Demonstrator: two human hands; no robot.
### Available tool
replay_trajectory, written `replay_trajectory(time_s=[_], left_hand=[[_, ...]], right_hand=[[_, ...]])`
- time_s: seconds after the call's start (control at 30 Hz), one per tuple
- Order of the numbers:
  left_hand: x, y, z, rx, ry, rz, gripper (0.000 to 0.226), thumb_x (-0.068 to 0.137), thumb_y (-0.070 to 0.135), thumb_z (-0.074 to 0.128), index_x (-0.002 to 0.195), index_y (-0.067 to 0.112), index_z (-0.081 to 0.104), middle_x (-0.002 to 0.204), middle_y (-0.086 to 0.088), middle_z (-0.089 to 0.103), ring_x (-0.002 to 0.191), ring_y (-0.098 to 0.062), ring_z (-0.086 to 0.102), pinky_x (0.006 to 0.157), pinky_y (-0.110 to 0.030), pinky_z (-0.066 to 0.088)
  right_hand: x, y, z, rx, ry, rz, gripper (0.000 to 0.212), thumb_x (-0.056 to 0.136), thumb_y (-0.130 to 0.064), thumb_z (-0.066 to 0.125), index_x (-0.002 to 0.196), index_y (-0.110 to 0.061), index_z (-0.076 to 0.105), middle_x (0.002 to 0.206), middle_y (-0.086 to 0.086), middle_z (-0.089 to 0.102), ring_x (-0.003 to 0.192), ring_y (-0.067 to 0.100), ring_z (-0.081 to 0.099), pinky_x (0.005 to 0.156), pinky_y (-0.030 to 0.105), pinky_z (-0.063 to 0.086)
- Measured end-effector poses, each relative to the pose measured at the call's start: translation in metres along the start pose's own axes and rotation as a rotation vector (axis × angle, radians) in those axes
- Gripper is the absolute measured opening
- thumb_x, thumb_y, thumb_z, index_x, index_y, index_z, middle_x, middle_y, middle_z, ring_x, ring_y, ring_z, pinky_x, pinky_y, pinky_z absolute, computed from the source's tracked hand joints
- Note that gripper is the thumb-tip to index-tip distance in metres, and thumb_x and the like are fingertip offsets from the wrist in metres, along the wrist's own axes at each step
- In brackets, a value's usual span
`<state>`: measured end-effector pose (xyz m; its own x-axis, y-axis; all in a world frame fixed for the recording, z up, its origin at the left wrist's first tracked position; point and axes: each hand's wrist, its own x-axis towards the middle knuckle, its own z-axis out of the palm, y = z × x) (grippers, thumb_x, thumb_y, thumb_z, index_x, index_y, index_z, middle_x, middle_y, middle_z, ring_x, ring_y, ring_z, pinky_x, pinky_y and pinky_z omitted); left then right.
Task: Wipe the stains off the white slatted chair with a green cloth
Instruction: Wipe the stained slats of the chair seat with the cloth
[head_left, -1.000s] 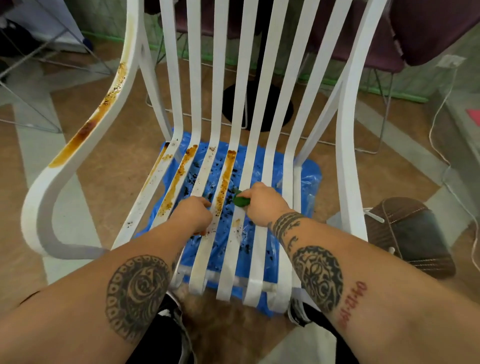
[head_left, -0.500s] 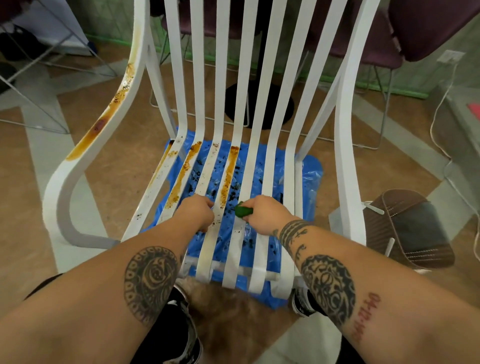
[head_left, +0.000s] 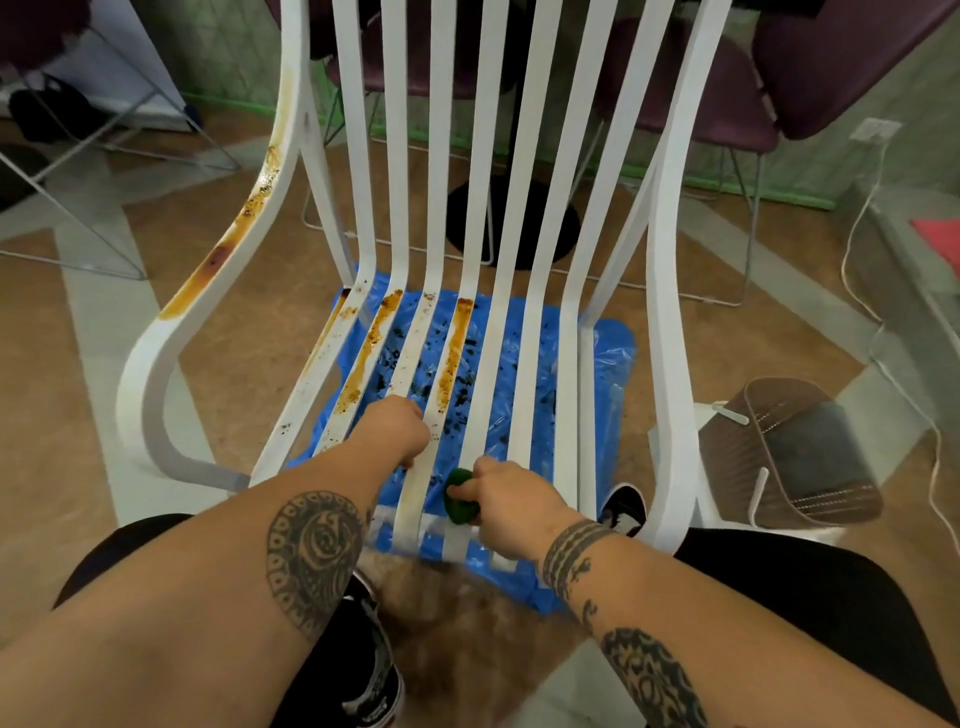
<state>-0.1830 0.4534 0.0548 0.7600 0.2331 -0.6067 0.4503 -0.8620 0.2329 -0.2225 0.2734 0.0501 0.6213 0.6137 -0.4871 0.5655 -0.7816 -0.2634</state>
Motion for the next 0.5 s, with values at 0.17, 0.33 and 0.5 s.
replay_trajectory(time_s=[0.17, 0.33, 0.5], left_hand=[[-0.016, -0.003, 0.001, -0.04, 0.073, 0.016, 0.041, 0.097, 0.001, 0.04, 0.132, 0.006, 0.06, 0.122, -0.019, 0.066, 0.095, -0.032, 0.07, 0.082, -0.045, 0.061], [-0.023, -0.009, -0.003, -0.067, 0.118, 0.057, 0.037, 0.096, 0.0, 0.043, 0.127, 0.008, 0.063, 0.129, -0.018, 0.062, 0.095, -0.033, 0.068, 0.081, -0.043, 0.061], [-0.021, -0.012, -0.007, -0.11, 0.131, 0.065, 0.041, 0.1, 0.001, 0.042, 0.136, 0.008, 0.059, 0.133, -0.02, 0.06, 0.093, -0.037, 0.065, 0.085, -0.045, 0.057]], right_hand=[[-0.023, -0.023, 0.008, -0.163, -0.166, -0.08, 0.043, 0.098, -0.017, 0.059, 0.14, -0.021, 0.055, 0.124, 0.012, 0.052, 0.111, 0.036, 0.056, 0.088, 0.048, 0.054], [-0.019, -0.022, -0.004, 0.236, -0.079, -0.015, 0.03, 0.095, -0.027, 0.059, 0.125, -0.028, 0.066, 0.102, 0.002, 0.06, 0.093, 0.027, 0.061, 0.081, 0.041, 0.054], [0.0, -0.01, -0.003, 0.137, 0.155, 0.108, 0.043, 0.097, -0.024, 0.055, 0.139, -0.032, 0.054, 0.115, 0.006, 0.046, 0.103, 0.032, 0.054, 0.086, 0.046, 0.053]])
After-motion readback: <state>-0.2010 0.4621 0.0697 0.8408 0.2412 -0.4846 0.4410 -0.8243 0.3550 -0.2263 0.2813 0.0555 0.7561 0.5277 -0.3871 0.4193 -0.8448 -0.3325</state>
